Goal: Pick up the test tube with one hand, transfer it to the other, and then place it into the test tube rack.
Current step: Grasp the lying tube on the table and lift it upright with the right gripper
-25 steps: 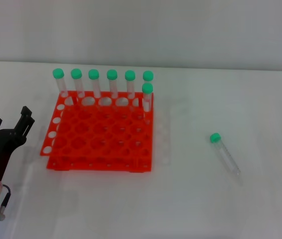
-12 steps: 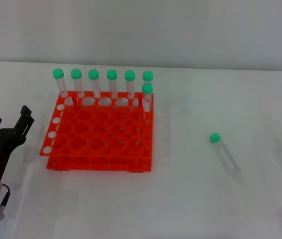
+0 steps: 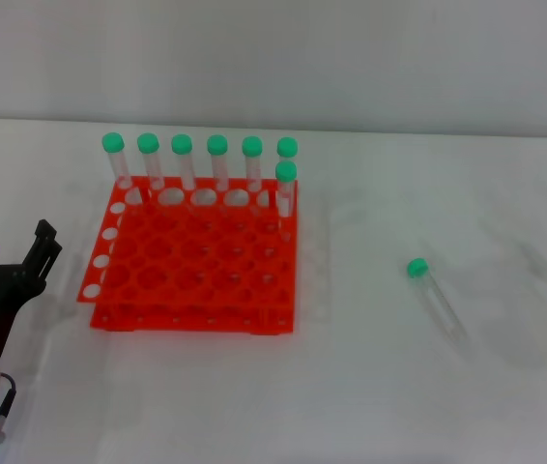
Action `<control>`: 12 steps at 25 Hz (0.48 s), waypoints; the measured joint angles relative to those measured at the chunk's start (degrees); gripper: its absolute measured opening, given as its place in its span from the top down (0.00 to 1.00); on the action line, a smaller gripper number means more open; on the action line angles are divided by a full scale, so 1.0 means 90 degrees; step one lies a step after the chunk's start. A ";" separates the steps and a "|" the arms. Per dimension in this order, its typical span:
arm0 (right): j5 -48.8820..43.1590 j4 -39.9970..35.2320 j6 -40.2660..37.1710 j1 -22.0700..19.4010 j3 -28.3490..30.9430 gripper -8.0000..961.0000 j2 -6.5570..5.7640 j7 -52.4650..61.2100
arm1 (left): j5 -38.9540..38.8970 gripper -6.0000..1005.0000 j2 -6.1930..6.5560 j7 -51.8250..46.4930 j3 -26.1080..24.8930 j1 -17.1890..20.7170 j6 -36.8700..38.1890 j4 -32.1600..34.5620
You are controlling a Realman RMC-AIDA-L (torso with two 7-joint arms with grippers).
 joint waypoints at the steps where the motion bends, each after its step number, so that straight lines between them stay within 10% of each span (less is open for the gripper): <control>1: -0.0028 -0.0621 -0.0333 -0.0048 -0.0516 0.12 -0.0015 0.0646 | 0.0001 0.12 0.0000 0.0000 0.0004 0.0014 -0.0003 -0.0005; 12: -0.3324 -0.4992 -0.1039 -0.0264 -0.1431 0.13 0.0007 0.4817 | 0.0035 0.13 -0.0005 0.0000 0.0030 0.0136 -0.0021 -0.0029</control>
